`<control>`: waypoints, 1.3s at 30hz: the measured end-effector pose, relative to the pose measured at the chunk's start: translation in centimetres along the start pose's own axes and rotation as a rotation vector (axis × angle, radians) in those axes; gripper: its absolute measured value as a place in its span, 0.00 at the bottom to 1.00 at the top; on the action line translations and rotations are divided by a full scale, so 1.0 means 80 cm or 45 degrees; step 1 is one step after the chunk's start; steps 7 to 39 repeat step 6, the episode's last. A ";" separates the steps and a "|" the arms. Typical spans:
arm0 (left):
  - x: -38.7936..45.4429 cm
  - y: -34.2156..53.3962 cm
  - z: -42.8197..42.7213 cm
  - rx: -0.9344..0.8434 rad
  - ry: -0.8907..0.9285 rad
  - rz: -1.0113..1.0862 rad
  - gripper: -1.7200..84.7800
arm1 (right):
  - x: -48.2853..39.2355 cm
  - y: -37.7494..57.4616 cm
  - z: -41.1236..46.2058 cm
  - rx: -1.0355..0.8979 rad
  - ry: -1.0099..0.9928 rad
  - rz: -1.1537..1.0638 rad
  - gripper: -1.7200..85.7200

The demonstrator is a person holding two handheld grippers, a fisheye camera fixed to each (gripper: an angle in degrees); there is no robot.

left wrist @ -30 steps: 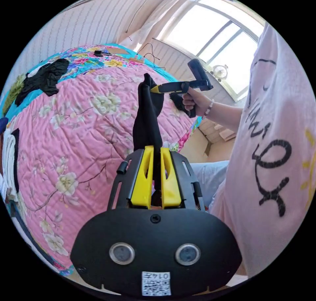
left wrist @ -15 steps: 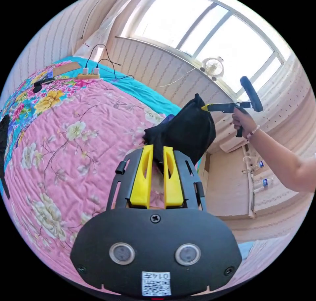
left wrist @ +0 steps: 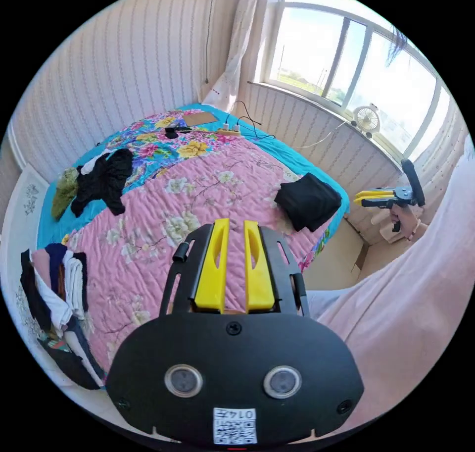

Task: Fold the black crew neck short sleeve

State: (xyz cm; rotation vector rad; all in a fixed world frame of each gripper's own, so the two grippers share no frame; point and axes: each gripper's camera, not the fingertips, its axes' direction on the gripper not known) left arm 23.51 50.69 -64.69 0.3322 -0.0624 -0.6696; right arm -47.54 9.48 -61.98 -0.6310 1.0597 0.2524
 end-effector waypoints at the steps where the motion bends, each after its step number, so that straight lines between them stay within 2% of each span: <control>1: -0.010 0.016 -0.033 0.035 -0.100 -0.056 0.10 | -0.015 -0.009 -0.007 0.010 0.001 -0.052 0.11; 6: -0.049 0.097 -0.155 0.213 -0.432 -0.308 0.11 | -0.152 -0.074 -0.068 0.150 -0.150 -0.519 0.12; 39: -0.049 0.097 -0.155 0.213 -0.432 -0.308 0.11 | -0.152 -0.074 -0.068 0.150 -0.150 -0.519 0.12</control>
